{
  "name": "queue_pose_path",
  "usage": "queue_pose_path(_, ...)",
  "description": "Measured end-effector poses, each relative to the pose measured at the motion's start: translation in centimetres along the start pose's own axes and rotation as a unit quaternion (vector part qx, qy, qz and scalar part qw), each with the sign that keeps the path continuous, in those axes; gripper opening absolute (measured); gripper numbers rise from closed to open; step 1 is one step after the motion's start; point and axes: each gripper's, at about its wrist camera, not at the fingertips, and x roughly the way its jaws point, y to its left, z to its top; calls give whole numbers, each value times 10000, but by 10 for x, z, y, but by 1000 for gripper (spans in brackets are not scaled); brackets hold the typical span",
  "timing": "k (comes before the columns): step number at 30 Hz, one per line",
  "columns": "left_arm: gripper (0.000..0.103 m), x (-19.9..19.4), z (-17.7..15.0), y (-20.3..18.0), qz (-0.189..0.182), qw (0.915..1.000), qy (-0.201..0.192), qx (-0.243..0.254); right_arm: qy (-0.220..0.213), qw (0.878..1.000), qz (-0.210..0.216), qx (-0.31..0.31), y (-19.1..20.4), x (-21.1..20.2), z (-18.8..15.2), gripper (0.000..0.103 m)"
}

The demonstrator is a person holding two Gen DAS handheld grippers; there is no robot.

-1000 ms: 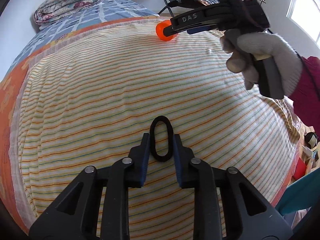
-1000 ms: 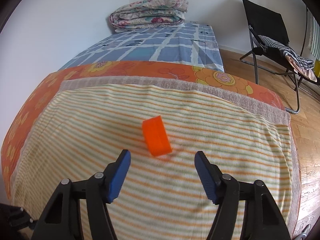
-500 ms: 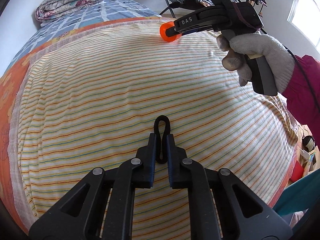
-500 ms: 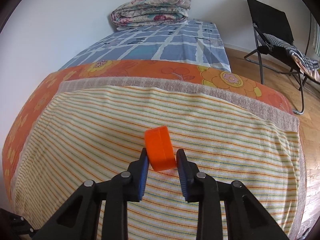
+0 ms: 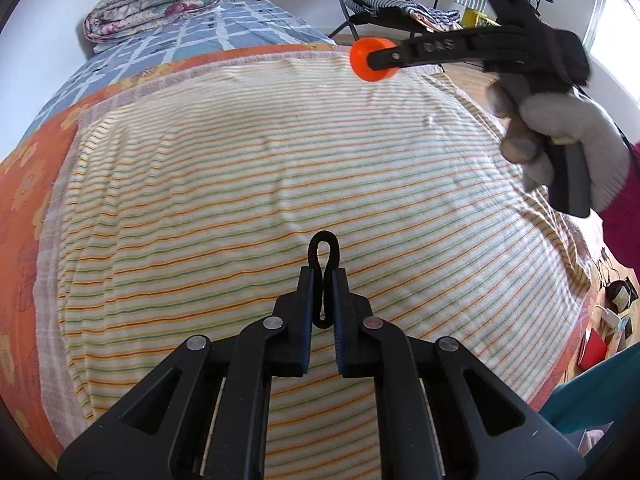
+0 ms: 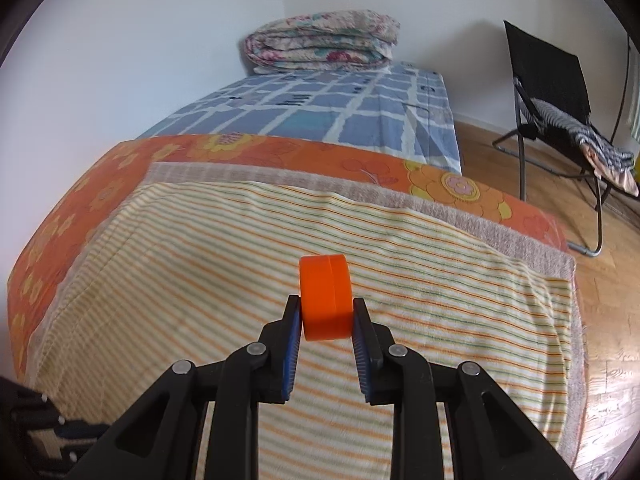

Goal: Collect trash
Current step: 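Carry hair tie and cap over the blue basket and open both tools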

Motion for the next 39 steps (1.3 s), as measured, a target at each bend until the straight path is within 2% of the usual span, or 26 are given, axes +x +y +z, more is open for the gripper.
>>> queue_pose_path(8,7,-36,0,-2,97,9998,-169,-79,-199,9996,186,-101,16,-56,-16,24)
queue_pose_path(19,7,-95,-12,-15,211,9986,-463,-138,-372,9978,491,-227,46,-140,-57,24)
queue_pose_path(29,7,-137,-48,-35,226,9981,-558,-109,-473,9958,686,-391,79,-205,-106,24)
queue_pose_path(39,7,-154,-90,-54,236,9985,-485,-38,-390,9934,995,-429,105,-241,-158,24)
